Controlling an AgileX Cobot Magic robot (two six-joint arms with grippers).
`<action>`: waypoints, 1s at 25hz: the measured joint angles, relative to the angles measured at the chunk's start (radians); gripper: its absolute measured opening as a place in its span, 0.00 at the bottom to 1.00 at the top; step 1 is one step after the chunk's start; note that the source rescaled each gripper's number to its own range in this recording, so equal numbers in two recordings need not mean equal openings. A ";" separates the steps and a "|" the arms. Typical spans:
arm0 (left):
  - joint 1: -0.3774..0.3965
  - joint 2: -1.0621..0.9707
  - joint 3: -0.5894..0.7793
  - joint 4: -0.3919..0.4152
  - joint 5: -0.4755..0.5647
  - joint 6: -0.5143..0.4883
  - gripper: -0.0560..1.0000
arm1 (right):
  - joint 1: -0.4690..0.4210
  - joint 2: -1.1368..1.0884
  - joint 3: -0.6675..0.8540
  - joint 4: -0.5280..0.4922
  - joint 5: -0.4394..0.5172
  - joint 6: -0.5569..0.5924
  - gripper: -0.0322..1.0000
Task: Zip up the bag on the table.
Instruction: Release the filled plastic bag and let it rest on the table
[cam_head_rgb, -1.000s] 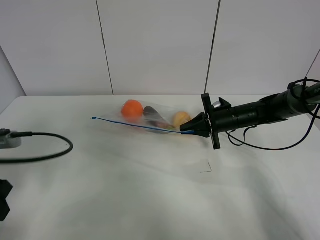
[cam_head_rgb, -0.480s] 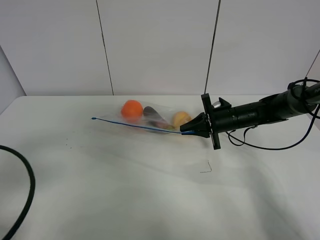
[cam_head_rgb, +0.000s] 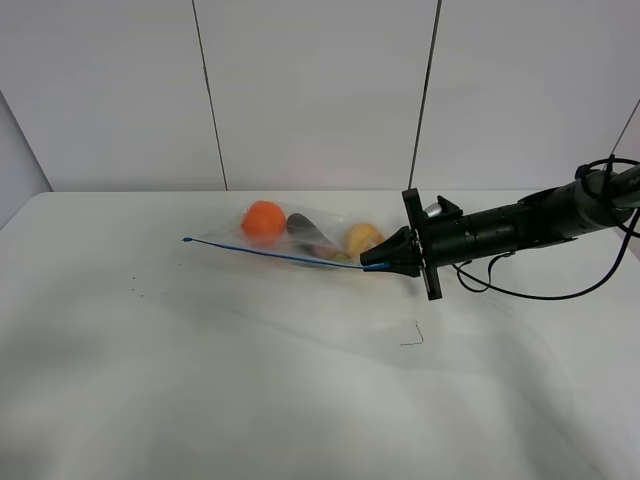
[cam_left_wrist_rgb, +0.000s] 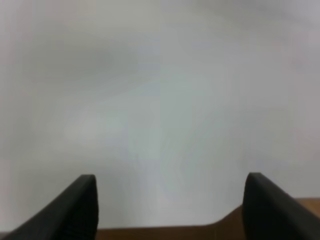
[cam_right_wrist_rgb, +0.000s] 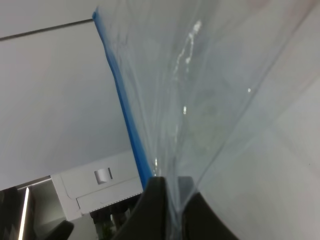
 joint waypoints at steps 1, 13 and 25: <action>-0.004 -0.018 0.000 0.000 0.001 0.001 0.95 | 0.000 0.000 0.000 -0.001 0.000 -0.003 0.03; -0.005 -0.179 0.001 0.000 0.001 0.002 0.95 | 0.000 0.000 0.000 -0.005 0.000 -0.014 0.03; -0.008 -0.186 0.001 0.000 0.001 0.003 0.95 | 0.000 0.000 0.000 -0.021 0.004 0.001 0.72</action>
